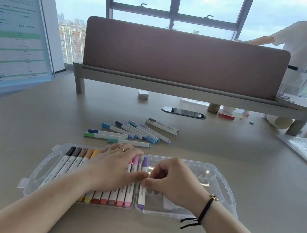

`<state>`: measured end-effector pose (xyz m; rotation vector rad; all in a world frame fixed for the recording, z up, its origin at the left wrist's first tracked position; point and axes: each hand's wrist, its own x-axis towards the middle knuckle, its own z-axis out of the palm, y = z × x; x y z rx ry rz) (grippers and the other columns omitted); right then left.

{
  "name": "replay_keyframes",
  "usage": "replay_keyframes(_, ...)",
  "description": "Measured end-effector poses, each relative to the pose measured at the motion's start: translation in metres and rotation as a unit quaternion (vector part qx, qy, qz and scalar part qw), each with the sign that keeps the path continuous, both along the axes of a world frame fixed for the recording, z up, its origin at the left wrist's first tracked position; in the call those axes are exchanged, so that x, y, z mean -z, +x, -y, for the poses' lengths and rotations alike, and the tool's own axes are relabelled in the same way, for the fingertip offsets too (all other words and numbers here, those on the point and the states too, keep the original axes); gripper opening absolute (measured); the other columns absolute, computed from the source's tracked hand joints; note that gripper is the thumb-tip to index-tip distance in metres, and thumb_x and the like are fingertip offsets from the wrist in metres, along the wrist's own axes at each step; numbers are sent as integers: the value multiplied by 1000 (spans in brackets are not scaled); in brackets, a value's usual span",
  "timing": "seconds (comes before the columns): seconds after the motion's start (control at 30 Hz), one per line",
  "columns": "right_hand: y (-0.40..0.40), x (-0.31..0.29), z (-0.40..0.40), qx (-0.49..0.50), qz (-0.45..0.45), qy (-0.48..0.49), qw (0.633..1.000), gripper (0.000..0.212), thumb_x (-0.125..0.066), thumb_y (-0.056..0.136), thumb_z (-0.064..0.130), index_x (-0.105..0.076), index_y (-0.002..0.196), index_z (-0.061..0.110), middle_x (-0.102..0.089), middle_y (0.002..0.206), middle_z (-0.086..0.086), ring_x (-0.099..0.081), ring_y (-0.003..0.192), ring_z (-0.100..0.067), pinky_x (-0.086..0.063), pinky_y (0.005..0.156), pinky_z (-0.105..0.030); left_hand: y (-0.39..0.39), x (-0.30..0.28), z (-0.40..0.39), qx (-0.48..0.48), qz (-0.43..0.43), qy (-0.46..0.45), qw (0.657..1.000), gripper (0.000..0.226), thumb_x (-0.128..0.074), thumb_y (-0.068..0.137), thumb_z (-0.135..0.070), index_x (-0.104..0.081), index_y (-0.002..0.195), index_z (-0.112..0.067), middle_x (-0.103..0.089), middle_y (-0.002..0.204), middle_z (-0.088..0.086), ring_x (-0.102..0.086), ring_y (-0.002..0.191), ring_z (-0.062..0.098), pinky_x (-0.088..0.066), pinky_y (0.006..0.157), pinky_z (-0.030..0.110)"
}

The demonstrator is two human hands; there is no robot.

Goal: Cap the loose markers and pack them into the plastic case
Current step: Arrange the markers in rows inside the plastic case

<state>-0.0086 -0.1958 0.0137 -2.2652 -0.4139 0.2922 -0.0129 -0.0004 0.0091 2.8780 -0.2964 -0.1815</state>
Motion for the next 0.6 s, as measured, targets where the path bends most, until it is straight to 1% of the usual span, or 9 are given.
replay_keyframes(0.1, 0, 2, 0, 3, -4, 1, 1000, 24, -83, 76, 33, -73, 77, 12, -74, 68, 4, -65, 60, -10, -59, 70, -39, 1, 0, -1, 0, 0, -2, 1000, 78, -35, 81, -84, -26, 147, -44, -28, 155, -15, -22, 145, 9, -22, 120, 40)
replay_keyframes(0.17, 1, 1, 1, 0, -12, 5, 1000, 24, -83, 76, 32, -72, 77, 11, -74, 67, 2, -63, 58, -8, -59, 68, -40, 2, 1, -3, -3, -2, -9, 1000, 79, -35, 78, -87, -27, 146, -47, -28, 154, -17, -22, 144, 8, -23, 119, 40)
replay_keyframes(0.23, 5, -5, 1, -16, -30, -3, 999, 27, -83, 76, 35, -73, 78, 11, -75, 69, 1, -59, 54, -7, -54, 57, -32, 3, 0, -3, -9, -8, -15, 1000, 80, -35, 76, -90, -28, 144, -49, -29, 154, -18, -23, 143, 7, -26, 118, 40)
replay_keyframes(0.27, 10, -8, 1, -15, -32, -8, 999, 30, -83, 76, 38, -73, 78, 10, -75, 68, 1, -56, 51, -6, -49, 50, -25, 3, 0, -3, -11, -11, -16, 1000, 80, -35, 75, -91, -28, 144, -50, -29, 153, -19, -25, 142, 7, -27, 117, 40)
replay_keyframes(0.3, 17, -12, 2, -3, -27, -9, 1000, 32, -83, 75, 40, -74, 78, 10, -73, 67, 1, -52, 48, -6, -44, 47, -20, 3, 0, -3, -12, -13, -15, 1000, 79, -35, 75, -91, -28, 143, -51, -31, 152, -19, -26, 141, 7, -28, 116, 41)
replay_keyframes(0.37, 38, -19, 4, 33, 3, -11, 999, 29, -81, 79, 36, -73, 78, 9, -70, 64, 3, -49, 48, -5, -43, 49, -18, 4, 0, -4, -13, -16, -16, 1000, 73, -37, 77, -88, -29, 141, -52, -34, 150, -19, -29, 139, 6, -29, 116, 42)
replay_keyframes(0.43, 63, -22, 6, 65, 52, -27, 996, 21, -78, 83, 30, -74, 78, 11, -69, 67, 5, -52, 53, -7, -45, 53, -19, 4, 0, -5, -17, -21, -16, 1000, 74, -37, 77, -88, -28, 142, -54, -32, 151, -19, -27, 141, 7, -28, 117, 43)
replay_keyframes(0.53, 98, -19, 7, 99, 124, -76, 984, 8, -71, 87, 19, -74, 83, 14, -69, 79, 1, -60, 73, -13, -46, 59, -20, 3, 0, -6, -16, -26, -12, 999, 77, -36, 75, -89, -26, 144, -54, -27, 155, -18, -23, 145, 9, -24, 119, 43)
replay_keyframes(0.6, 117, -13, 5, 108, 147, -104, 978, 9, -67, 87, 13, -76, 88, 14, -68, 84, 0, -61, 84, -17, -46, 66, -23, 3, -1, -7, -16, -30, -10, 999, 78, -35, 76, -89, -26, 144, -54, -25, 156, -17, -20, 146, 11, -22, 120, 43)
